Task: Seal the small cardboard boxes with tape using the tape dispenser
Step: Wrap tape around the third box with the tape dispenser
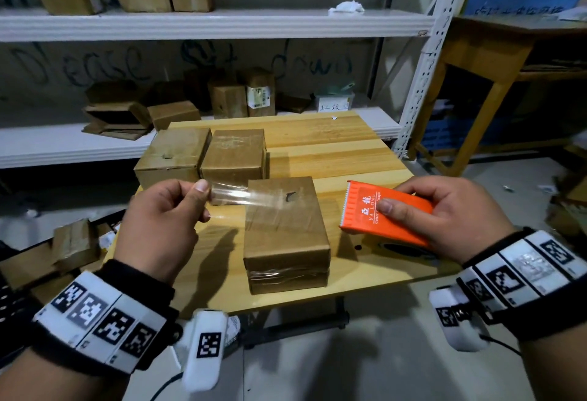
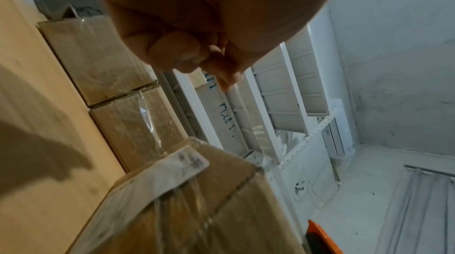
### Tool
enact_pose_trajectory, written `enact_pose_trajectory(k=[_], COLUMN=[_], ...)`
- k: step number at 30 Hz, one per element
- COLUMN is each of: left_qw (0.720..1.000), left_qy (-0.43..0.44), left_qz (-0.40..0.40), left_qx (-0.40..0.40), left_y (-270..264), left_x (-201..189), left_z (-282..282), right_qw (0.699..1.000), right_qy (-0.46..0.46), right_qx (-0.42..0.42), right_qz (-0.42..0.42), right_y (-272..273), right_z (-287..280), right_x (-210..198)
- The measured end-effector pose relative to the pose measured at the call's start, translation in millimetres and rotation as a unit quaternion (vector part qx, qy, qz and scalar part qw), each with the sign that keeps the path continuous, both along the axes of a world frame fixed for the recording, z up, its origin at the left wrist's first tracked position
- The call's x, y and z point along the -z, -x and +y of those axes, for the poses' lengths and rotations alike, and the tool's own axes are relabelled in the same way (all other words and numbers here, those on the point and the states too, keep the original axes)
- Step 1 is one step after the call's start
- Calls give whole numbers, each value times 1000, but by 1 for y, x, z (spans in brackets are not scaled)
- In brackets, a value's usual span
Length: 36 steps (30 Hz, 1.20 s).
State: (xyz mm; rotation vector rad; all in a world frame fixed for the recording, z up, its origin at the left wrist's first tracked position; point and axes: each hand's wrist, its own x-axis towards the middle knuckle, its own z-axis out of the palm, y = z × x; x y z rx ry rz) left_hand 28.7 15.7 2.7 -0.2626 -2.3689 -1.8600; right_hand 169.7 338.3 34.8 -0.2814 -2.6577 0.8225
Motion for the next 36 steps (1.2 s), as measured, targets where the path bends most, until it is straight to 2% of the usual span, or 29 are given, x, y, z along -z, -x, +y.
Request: enact_pose_trajectory(k=[6,18,27,36], left_qw=[1000,999,998,992], left_qy=[-5,-19,-10,-34], left_qz=[-12,-14,-32,-108], left_qx=[-27,-39,-60,-59], left_y=[5,13,23,25], left_x=[-2,-1,6,11], left_z=[-6,-10,-23,-12], right_qw=[999,999,998,994], right_qy=[-5,-37,-44,-52], right_qx=[7,28,23,80], right_qz=[-32,19,-37,56], right_y=[-1,19,23,32], right_z=[4,11,21,20], right_x=[-2,-13,-14,-13])
